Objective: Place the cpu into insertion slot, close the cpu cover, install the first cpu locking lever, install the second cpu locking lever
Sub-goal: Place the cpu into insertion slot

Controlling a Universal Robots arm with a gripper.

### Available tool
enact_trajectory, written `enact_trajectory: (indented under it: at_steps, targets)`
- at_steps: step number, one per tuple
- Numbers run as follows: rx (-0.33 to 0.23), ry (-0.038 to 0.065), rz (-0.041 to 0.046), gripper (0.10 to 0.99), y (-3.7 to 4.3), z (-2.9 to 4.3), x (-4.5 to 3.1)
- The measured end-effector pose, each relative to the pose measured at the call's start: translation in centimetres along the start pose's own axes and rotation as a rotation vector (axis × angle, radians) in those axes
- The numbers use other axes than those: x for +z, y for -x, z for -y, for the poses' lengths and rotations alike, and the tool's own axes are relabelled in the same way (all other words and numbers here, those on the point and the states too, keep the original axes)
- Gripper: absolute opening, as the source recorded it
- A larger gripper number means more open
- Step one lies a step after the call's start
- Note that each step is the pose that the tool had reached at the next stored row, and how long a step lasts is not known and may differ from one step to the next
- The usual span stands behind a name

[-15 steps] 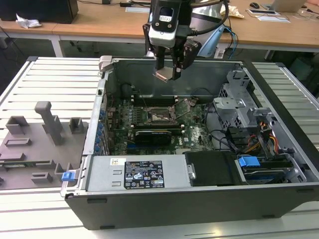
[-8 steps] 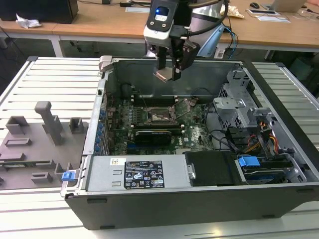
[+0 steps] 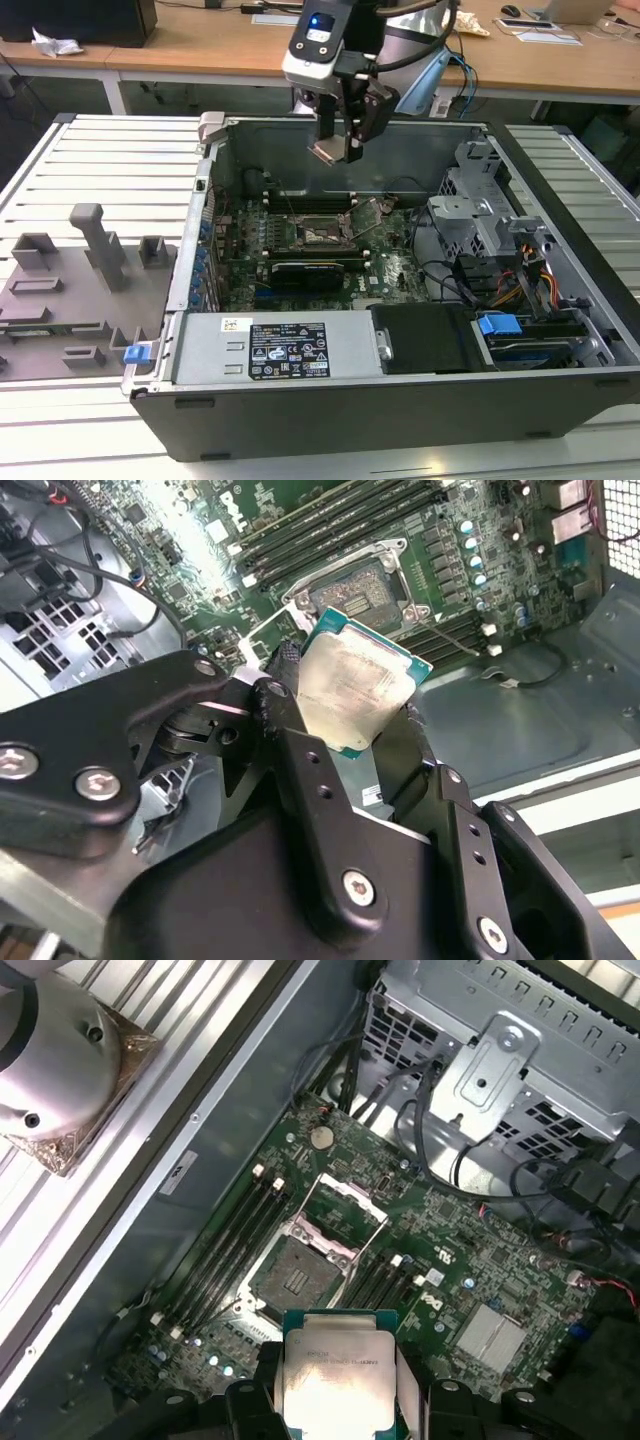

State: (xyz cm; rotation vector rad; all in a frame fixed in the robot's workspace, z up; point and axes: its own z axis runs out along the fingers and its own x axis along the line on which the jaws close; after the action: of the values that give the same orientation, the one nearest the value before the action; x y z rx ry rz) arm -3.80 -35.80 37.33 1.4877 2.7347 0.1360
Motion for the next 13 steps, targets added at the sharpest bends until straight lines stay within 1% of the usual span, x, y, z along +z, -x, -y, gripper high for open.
enact_trajectory:
  at_steps: [13]
  targets:
    - [0.116,0.002,0.0104,0.537,0.00,0.01,0.09]
